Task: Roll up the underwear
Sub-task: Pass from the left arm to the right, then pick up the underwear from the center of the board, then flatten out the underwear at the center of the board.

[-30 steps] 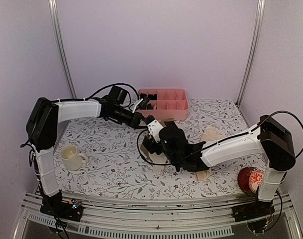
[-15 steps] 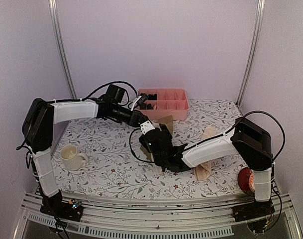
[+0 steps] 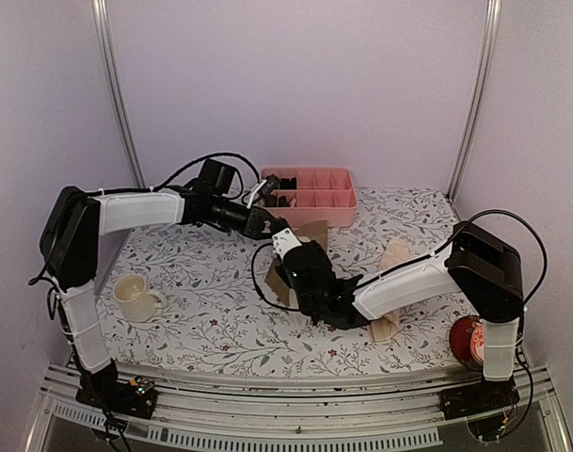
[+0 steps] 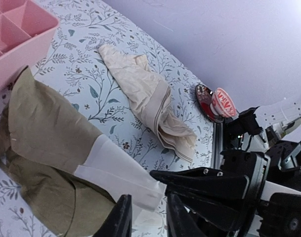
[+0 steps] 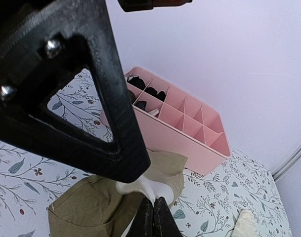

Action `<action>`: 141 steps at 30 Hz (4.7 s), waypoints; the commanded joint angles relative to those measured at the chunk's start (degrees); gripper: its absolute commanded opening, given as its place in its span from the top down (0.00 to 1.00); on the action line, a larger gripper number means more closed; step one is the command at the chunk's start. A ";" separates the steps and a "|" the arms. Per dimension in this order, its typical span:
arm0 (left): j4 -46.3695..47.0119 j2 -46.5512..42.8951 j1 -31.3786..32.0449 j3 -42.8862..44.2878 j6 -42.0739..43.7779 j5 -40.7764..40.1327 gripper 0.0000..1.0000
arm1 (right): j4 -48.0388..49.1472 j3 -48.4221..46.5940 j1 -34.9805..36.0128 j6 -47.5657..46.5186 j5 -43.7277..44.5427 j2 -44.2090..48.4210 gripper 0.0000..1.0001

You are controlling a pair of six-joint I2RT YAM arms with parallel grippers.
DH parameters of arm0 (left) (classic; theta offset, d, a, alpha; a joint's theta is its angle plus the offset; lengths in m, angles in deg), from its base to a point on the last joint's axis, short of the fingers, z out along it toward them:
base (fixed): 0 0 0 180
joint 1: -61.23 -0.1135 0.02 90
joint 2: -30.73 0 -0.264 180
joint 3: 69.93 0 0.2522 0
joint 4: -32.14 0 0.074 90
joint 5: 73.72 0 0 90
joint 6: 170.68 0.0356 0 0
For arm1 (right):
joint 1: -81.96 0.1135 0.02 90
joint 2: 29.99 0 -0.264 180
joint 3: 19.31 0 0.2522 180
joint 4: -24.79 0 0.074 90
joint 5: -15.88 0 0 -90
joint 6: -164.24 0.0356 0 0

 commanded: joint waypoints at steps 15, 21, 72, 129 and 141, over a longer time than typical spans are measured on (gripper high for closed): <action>5.02 -6.63 -0.32 -8.62 26.01 -6.00 0.02 | -9.56 27.93 -0.22 10.72 -24.11 36.67 0.99; 10.46 -9.02 5.81 -16.86 36.01 -17.73 0.02 | -15.12 34.58 -2.59 19.60 -24.63 40.74 0.99; 8.26 8.88 30.64 -7.76 42.44 -55.67 0.71 | -22.50 43.88 -6.83 34.59 -23.27 47.72 0.99; -12.17 -33.91 17.07 -18.60 64.76 -53.75 1.00 | -14.36 18.27 -11.00 17.37 -56.55 33.31 0.99; 0.00 -1.83 8.80 -3.45 68.02 -61.87 1.00 | -13.01 2.95 -27.35 15.21 -62.33 7.30 0.99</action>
